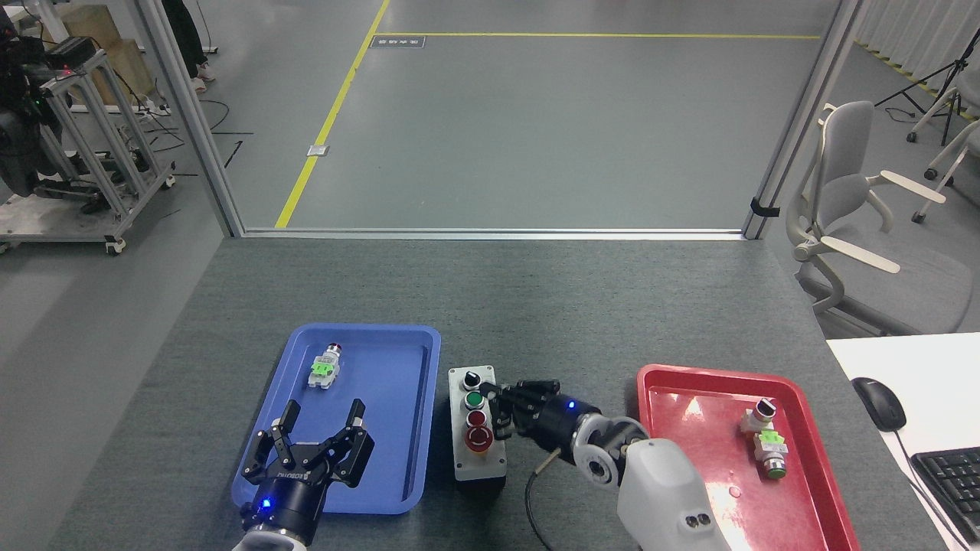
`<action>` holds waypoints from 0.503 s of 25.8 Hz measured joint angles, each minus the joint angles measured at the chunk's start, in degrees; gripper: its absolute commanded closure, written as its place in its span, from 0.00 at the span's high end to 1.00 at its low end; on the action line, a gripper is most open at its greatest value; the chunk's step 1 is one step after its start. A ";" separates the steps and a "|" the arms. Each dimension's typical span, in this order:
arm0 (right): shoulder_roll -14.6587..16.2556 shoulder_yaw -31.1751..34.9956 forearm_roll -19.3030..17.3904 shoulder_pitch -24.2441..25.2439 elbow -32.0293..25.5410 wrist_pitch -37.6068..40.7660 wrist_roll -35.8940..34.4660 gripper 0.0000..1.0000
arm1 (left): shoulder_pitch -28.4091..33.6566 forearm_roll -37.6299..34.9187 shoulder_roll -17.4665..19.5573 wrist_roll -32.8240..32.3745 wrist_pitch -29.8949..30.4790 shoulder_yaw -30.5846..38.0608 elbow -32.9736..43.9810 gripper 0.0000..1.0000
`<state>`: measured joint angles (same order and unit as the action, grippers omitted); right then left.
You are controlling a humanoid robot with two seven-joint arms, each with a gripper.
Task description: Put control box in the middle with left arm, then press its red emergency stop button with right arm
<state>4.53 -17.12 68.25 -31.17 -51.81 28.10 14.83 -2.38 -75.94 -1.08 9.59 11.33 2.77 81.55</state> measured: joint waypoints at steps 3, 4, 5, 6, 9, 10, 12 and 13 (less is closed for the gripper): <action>-1.03 5.83 -1.10 -2.45 -1.00 -4.35 -0.83 1.00 | -0.02 0.44 -0.22 0.00 0.04 0.03 -0.37 0.99; -1.08 7.13 -1.51 -2.88 -1.17 -5.59 -0.97 1.00 | -0.02 0.50 -0.24 0.00 0.06 0.03 -0.41 0.99; -1.02 8.61 -2.02 -3.13 -1.31 -6.87 -0.97 1.00 | -0.02 0.54 -0.25 -0.06 0.08 0.03 -0.46 0.99; -0.70 10.10 -2.58 -3.44 -1.48 -7.80 -0.98 1.00 | -0.02 0.55 -0.27 -0.06 0.08 0.04 -0.48 0.99; 1.24 14.67 -3.73 -3.64 -1.72 -9.52 -2.38 0.99 | -0.02 0.23 -0.83 -0.13 -0.02 0.04 -0.60 0.99; 2.02 16.20 -3.95 -3.60 -1.82 -10.19 -2.96 0.99 | -0.02 0.13 -0.87 -0.15 -0.26 0.05 -0.69 0.99; 3.12 18.34 -4.13 -2.83 -1.92 -11.73 -4.21 0.99 | -0.18 0.01 -0.65 -0.17 -0.69 0.05 -0.91 0.99; 3.52 18.96 -4.15 -2.09 -2.02 -12.80 -4.33 0.99 | -0.23 -0.02 -0.46 -0.17 -0.84 0.05 -1.04 0.99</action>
<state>8.05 1.84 64.09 -33.27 -53.83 15.30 10.51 -2.62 -75.96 -1.54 9.42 10.50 2.82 80.51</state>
